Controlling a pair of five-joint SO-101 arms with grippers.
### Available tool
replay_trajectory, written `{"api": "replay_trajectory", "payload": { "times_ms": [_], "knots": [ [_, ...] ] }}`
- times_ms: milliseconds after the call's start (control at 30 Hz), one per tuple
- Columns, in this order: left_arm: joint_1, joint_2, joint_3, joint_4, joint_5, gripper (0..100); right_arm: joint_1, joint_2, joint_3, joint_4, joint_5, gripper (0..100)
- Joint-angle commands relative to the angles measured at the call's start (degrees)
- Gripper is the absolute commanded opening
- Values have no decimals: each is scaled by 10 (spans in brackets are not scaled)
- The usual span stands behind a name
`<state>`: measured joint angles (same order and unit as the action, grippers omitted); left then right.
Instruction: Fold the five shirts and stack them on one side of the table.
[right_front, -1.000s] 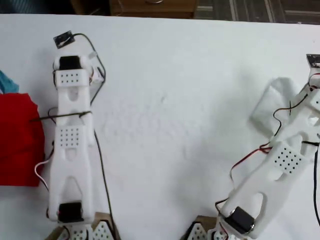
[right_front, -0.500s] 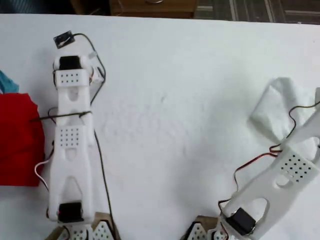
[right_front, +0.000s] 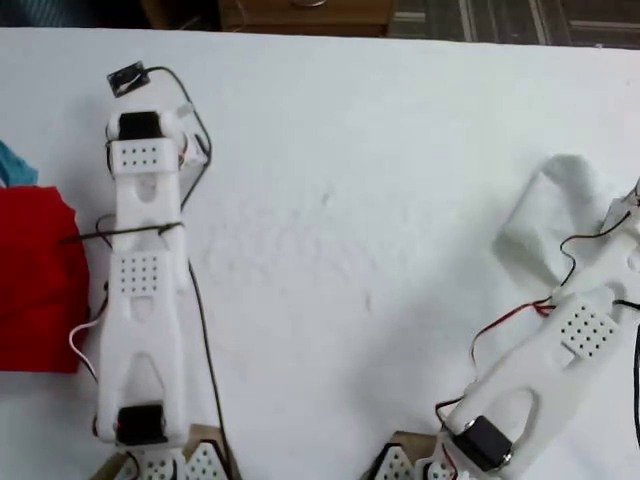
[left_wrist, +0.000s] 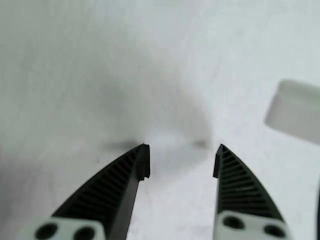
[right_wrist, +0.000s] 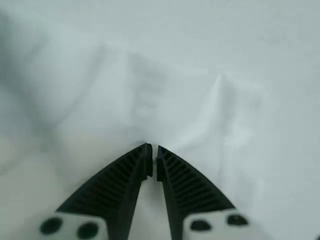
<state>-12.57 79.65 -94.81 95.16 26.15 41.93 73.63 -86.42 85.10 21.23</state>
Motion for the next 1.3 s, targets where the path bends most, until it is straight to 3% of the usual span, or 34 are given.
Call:
{"api": "replay_trajectory", "payload": {
  "times_ms": [0,400,500,733,933,1067,1267],
  "knots": [
    [5,-48,-7,-11,-1,229,7,-7,-17,-20,3,18],
    [17,-48,-7,-11,-2,229,-19,-108,-91,116,3,18],
    [28,-48,-7,-11,-17,229,-58,-131,-91,163,3,18],
    [53,-48,-7,-11,-53,229,-163,-175,-81,166,-1,18],
    [61,-51,-7,9,-162,229,-287,-267,-37,166,-1,18],
    [18,-69,-7,63,-178,229,-362,-354,53,166,-1,18],
    [-116,-144,-6,75,-278,229,-425,-488,308,165,-3,19]
  ]
}}
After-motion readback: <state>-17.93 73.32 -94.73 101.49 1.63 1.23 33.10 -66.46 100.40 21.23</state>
